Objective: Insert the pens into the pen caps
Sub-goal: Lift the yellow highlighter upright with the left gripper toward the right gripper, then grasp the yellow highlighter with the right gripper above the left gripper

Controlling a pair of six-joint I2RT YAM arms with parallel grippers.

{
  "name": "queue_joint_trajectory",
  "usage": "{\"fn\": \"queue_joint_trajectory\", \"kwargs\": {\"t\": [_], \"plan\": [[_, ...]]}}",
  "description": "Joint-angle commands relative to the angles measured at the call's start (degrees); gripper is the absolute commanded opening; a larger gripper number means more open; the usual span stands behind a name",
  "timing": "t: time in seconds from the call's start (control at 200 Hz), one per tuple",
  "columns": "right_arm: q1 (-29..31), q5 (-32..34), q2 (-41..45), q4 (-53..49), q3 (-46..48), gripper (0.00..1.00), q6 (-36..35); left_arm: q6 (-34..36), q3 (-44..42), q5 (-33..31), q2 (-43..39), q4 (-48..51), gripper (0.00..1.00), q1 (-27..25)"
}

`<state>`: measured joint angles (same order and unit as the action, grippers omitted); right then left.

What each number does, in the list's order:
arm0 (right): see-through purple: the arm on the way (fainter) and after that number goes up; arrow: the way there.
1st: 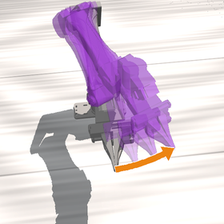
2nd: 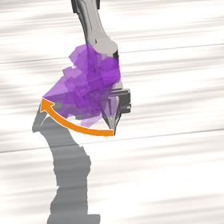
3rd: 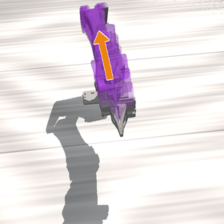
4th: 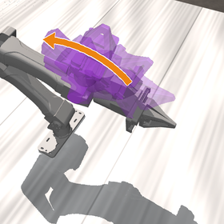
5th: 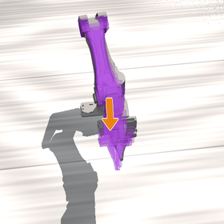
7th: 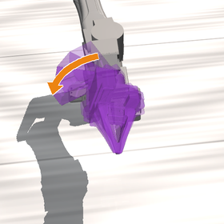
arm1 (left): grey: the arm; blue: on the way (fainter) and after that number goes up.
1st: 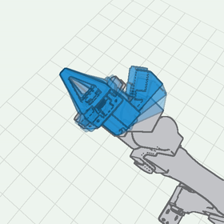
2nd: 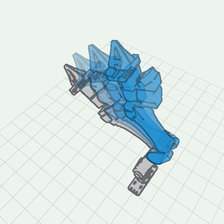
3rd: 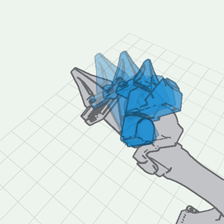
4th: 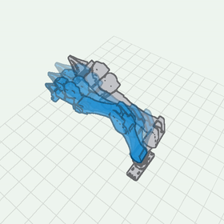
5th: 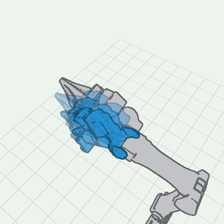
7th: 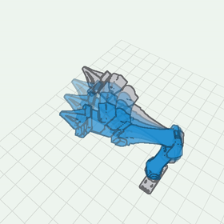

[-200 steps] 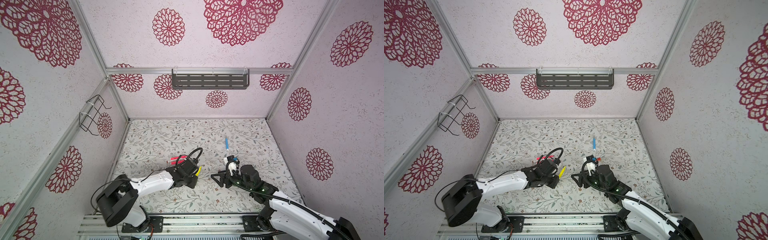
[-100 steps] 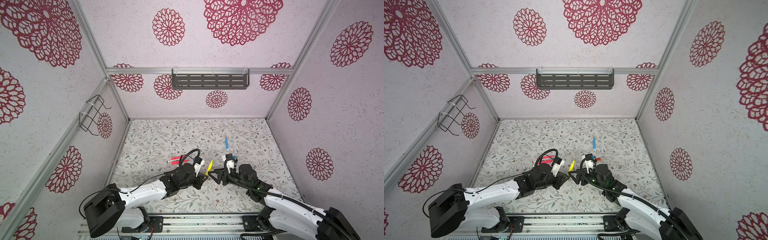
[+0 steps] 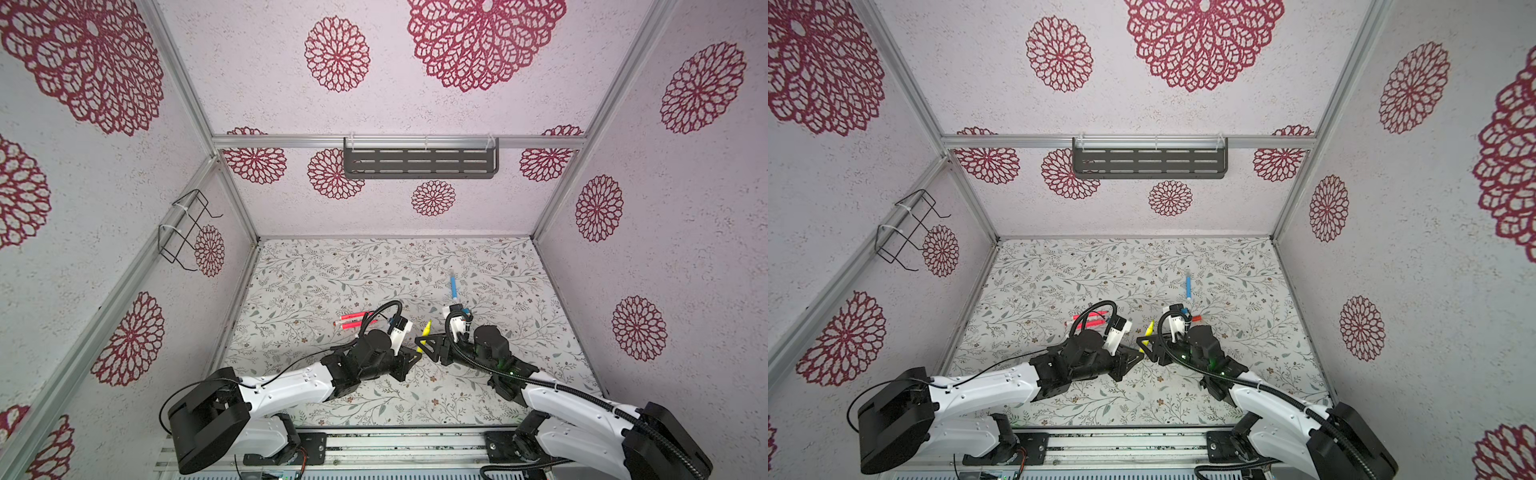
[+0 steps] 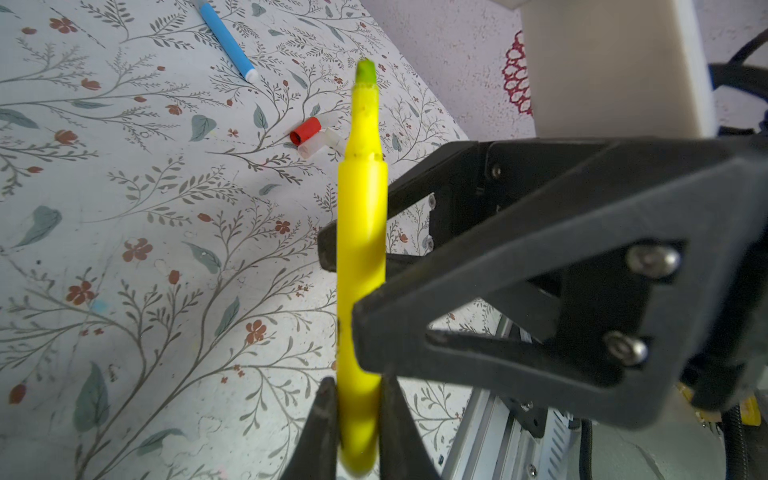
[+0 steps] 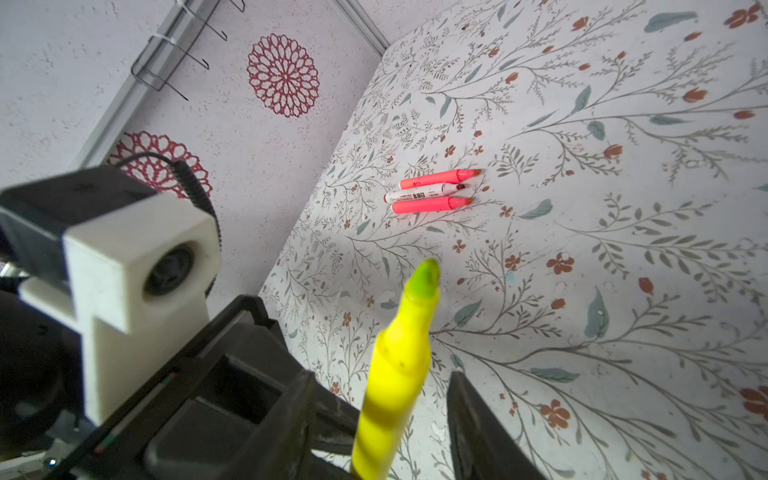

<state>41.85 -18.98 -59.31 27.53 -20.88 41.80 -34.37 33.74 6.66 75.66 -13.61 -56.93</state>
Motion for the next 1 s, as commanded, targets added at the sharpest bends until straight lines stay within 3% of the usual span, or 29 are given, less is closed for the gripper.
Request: {"fn": "queue_joint_trajectory", "kwargs": {"t": [0.0,0.17,0.265,0.305,0.37,0.42,0.996], "plan": [[0.25,0.44,-0.46,3.50,-1.89,0.44,0.61,-0.53,-0.56,0.01,0.33,-2.82,0.12,-0.73],[0.25,-0.72,-1.15,5.20,-1.61,0.17,0.92,-0.71,-0.60,0.41,0.43,-3.50,0.13,-0.73],[0.25,-1.05,-1.42,5.91,-1.38,0.10,1.09,-1.33,-0.47,-0.15,0.75,-3.19,0.15,-0.72],[0.25,-1.01,-1.45,6.20,-1.27,0.09,1.26,-1.62,-0.49,-0.71,1.02,-2.90,0.22,-0.73],[0.25,-1.02,-1.60,7.01,-0.93,0.07,1.65,-1.84,-0.42,-2.06,1.11,-2.32,0.42,-0.73],[0.25,-1.44,-1.71,7.91,-0.59,0.07,2.03,-1.87,-0.51,-2.35,0.98,-2.38,0.48,-0.73],[2.51,-4.68,-6.67,15.41,-0.10,0.05,4.61,0.95,2.91,-3.31,1.96,-1.60,0.45,-0.55]]}}
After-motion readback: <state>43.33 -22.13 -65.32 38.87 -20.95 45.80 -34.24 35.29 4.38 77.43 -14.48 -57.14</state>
